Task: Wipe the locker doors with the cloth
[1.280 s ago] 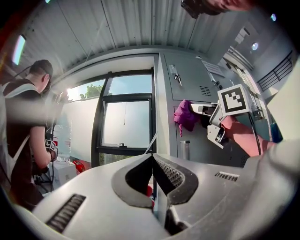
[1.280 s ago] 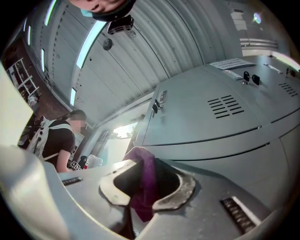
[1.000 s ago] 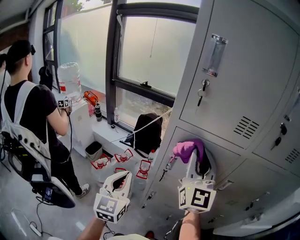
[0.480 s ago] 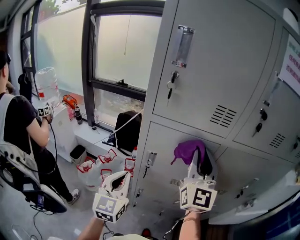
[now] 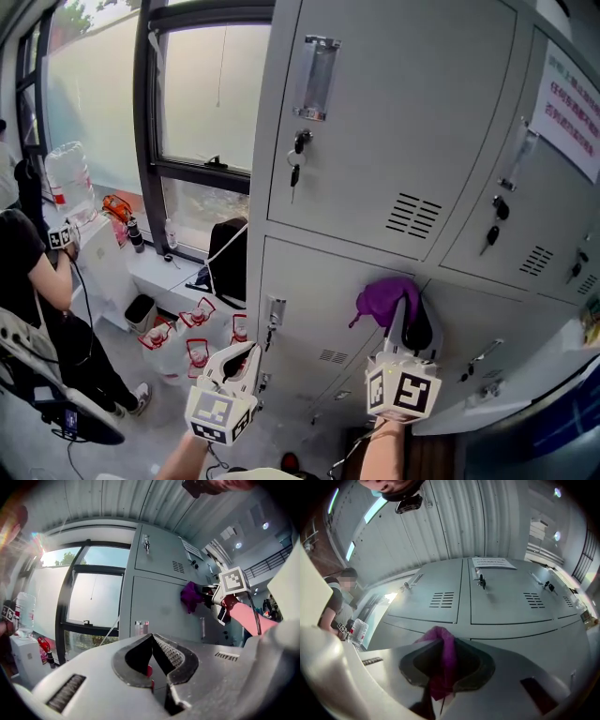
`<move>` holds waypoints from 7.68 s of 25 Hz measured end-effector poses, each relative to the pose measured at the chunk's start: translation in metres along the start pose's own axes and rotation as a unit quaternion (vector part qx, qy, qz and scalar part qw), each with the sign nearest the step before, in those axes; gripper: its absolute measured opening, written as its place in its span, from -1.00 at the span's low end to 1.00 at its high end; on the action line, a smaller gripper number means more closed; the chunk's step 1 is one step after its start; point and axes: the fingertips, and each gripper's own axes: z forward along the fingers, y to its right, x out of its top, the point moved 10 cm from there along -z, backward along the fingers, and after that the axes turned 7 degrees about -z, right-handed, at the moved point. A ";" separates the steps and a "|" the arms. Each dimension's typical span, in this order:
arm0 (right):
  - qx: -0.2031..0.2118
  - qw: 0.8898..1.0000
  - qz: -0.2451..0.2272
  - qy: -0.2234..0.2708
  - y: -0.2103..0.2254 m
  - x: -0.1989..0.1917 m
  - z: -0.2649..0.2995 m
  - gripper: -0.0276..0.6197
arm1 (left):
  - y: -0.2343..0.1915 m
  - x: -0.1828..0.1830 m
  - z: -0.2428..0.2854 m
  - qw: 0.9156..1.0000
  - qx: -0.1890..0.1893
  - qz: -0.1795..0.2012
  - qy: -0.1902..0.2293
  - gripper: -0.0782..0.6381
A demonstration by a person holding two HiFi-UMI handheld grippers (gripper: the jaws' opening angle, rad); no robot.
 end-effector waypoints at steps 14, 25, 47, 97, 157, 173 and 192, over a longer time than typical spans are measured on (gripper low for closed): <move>0.014 1.000 0.009 0.014 -0.001 0.007 -0.010 -0.69 | 0.000 -0.003 -0.003 1.000 0.011 -0.002 -0.001 -0.72; 0.106 0.993 0.041 0.038 -0.066 0.018 -0.024 -0.69 | -0.015 -0.003 -0.025 0.999 0.040 -0.002 -0.006 -0.72; 0.242 0.967 0.074 0.042 -0.180 0.005 0.021 -0.69 | -0.065 0.001 -0.087 0.986 0.169 0.001 0.005 -0.72; 0.059 0.997 0.000 -0.054 -0.040 -0.039 -0.010 -0.69 | 0.000 -0.006 -0.015 1.000 0.014 0.000 -0.009 -0.72; 0.232 0.967 0.035 -0.101 -0.170 -0.094 0.000 -0.68 | -0.042 -0.019 -0.037 0.993 0.117 -0.018 -0.024 -0.72; 0.207 0.972 0.020 -0.111 -0.142 -0.099 -0.007 -0.67 | -0.030 -0.020 -0.025 0.995 0.091 -0.018 -0.026 -0.72; 0.098 0.983 -0.009 -0.156 -0.051 -0.123 -0.041 -0.65 | 0.017 -0.027 0.015 0.999 0.002 -0.010 -0.039 -0.72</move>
